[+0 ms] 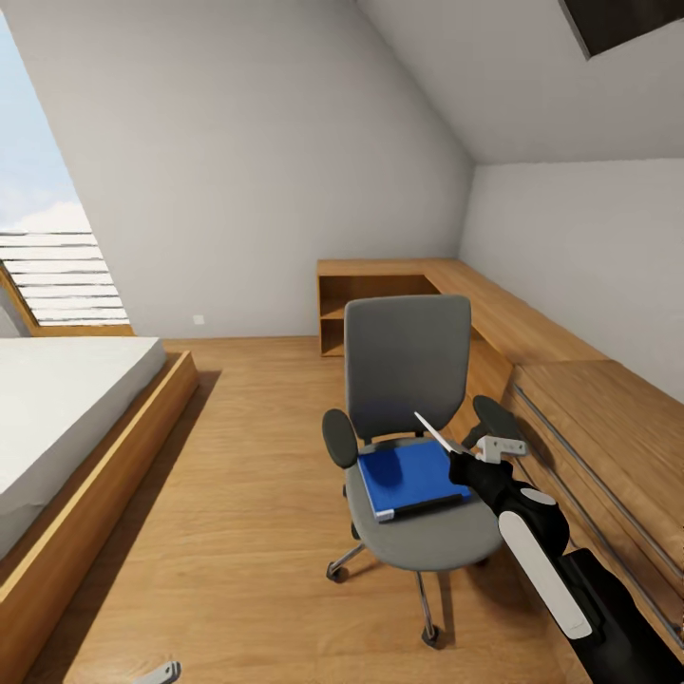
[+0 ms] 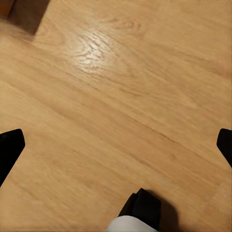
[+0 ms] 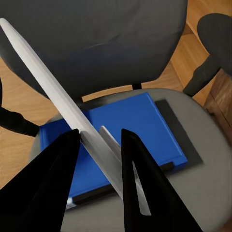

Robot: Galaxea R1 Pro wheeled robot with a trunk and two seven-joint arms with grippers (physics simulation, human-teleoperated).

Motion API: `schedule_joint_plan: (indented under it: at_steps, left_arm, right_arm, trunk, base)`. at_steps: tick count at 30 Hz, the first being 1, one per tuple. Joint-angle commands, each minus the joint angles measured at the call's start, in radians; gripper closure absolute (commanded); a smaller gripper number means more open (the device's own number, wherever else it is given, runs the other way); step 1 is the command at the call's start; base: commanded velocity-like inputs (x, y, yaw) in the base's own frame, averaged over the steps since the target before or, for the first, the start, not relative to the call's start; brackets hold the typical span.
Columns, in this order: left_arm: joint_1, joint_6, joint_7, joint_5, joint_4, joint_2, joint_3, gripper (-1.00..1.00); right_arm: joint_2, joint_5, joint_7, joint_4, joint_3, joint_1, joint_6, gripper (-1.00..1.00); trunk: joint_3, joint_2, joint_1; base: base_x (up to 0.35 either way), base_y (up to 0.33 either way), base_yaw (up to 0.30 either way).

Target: In the bedroom, organize the workspace by keeping the computer under the desk, ensuring the monitor is on the desk, placing the keyboard on the desk next to the monitor, placing the mouse on the desk next to the keyboard, moving the folder from the swivel chair onto the desk next to the mouse, stacking the notebook on top of the folder with the pen on top of the notebook, and positioning the swivel chair next to the desk.

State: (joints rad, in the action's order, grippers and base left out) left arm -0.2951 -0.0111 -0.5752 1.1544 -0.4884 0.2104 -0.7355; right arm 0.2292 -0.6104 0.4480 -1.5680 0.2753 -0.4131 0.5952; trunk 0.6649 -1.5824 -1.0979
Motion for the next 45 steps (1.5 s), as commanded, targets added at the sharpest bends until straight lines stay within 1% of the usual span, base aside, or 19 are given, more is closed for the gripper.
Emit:
schedule_joint_plan:
  at_steps: [1, 6, 8, 9, 11, 16, 25, 33, 37, 42, 45]
  left_arm:
    - [-0.001, -0.001, -0.007, 0.007, -0.001, 0.001, -0.008, -1.00]
    - [-0.001, -0.005, -0.007, 0.007, 0.008, 0.001, -0.008, -1.00]
    - [-0.001, -0.021, -0.007, 0.007, 0.011, 0.001, -0.009, -1.00]
    - [-0.001, -0.031, -0.008, 0.007, 0.012, 0.001, -0.009, -1.00]
    - [-0.001, -0.089, -0.007, 0.009, 0.024, 0.001, -0.012, -1.00]
    - [-0.001, -0.132, -0.006, 0.008, 0.051, 0.000, -0.014, -1.00]
    - [-0.001, -0.138, -0.006, 0.010, 0.054, -0.001, -0.015, -1.00]
    - [-0.001, -0.139, -0.006, 0.009, 0.054, -0.002, -0.017, -1.00]
    - [-0.001, -0.140, -0.006, 0.009, 0.054, -0.002, -0.017, -1.00]
    - [-0.001, -0.141, -0.006, 0.008, 0.054, -0.003, -0.017, -1.00]
    - [-0.001, -0.141, -0.006, 0.008, 0.054, -0.003, -0.018, -1.00]
  right_arm:
    - [0.001, -0.009, 0.010, -0.001, 0.002, -0.001, 0.001, 1.00]
    - [0.001, -0.009, 0.010, -0.001, 0.002, -0.001, 0.001, 1.00]
    - [0.001, -0.009, 0.009, -0.001, 0.002, -0.001, 0.001, 1.00]
    - [0.001, -0.009, 0.009, -0.001, 0.002, -0.001, 0.001, 1.00]
    - [0.001, -0.009, 0.010, -0.001, 0.002, -0.001, 0.001, 1.00]
    - [0.001, -0.009, 0.011, -0.001, 0.002, -0.001, 0.003, 1.00]
    - [0.004, -0.007, 0.011, -0.001, -0.002, -0.001, 0.002, 1.00]
    - [0.004, -0.006, 0.011, -0.001, -0.009, -0.001, 0.002, 1.00]
    - [0.003, -0.006, 0.011, -0.001, -0.046, -0.001, 0.001, 1.00]
    - [0.003, -0.006, 0.011, -0.001, -0.064, -0.001, 0.001, 1.00]
    - [0.003, -0.006, 0.011, -0.001, -0.068, -0.001, 0.001, 1.00]
  trunk:
    - [0.001, -0.001, 0.000]
    - [0.001, -0.001, 0.000]
    - [0.001, -0.001, 0.000]
    - [0.001, -0.001, 0.000]
    - [0.001, -0.001, 0.000]
    - [0.001, -0.001, 0.000]
    - [0.001, -0.001, 0.000]
    - [-0.001, -0.001, 0.000]
    - [-0.001, -0.001, 0.000]
    - [-0.001, -0.001, 0.000]
    - [-0.011, 0.020, 0.012]
  base:
    - [-0.008, 0.000, 0.000]
    - [-0.004, 0.000, 0.000]
    - [-0.001, 0.000, 0.000]
    - [-0.001, 0.000, 0.000]
    - [0.000, 0.015, 0.000]
    - [-0.074, 0.170, 0.000]
    - [-0.102, 0.284, -0.007]
    - [-0.010, 0.054, -0.209]
    - [-0.001, 0.004, -0.195]
    - [0.000, 0.001, -0.054]
    - [0.000, 0.000, -0.008]
